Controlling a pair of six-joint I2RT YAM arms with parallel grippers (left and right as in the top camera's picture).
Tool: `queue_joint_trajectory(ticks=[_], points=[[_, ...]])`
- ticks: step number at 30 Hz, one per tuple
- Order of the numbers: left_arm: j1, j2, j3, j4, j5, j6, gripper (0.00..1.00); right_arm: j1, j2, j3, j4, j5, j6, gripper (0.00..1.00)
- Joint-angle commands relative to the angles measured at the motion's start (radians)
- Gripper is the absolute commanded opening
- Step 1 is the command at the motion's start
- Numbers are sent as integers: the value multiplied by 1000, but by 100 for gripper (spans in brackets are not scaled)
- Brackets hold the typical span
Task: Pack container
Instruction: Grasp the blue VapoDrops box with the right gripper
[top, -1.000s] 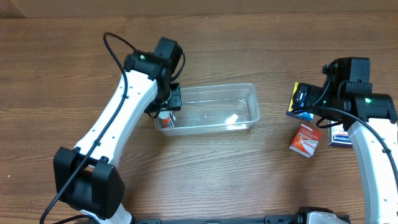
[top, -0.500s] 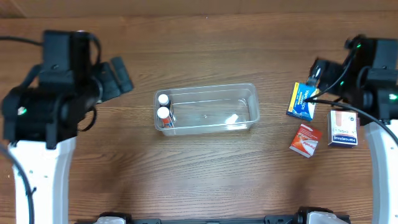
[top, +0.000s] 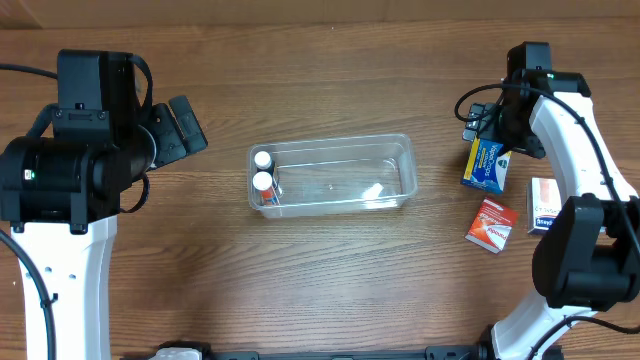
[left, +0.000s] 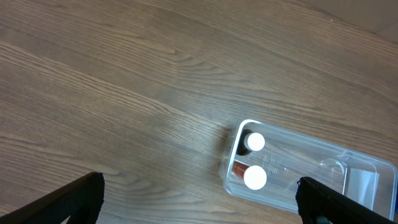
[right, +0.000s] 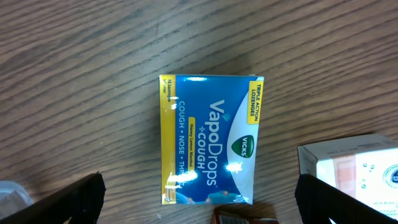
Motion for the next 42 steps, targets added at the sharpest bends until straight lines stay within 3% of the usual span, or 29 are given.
queue_joint_trajectory(ticks=[1,17,30,32,34,37,42], points=[[6,0,11,1,4,15,100,-6,54,3,6,14,4,100],[5,7,11,0,5,16,100,-9,180,-9,20,14,4,100],[5,7,11,0,5,15,100,-13,183,-108,127,14,4,100],[5,7,11,0,5,15,100,-13,183,-110,135,14,4,95],[5,7,11,0,5,15,100,-13,183,-110,139,14,4,82],[5,7,11,0,5,15,100,-13,182,-107,138,14,4,72],[5,7,11,0,4,16,100,-11,137,-45,77,-13,4,69]])
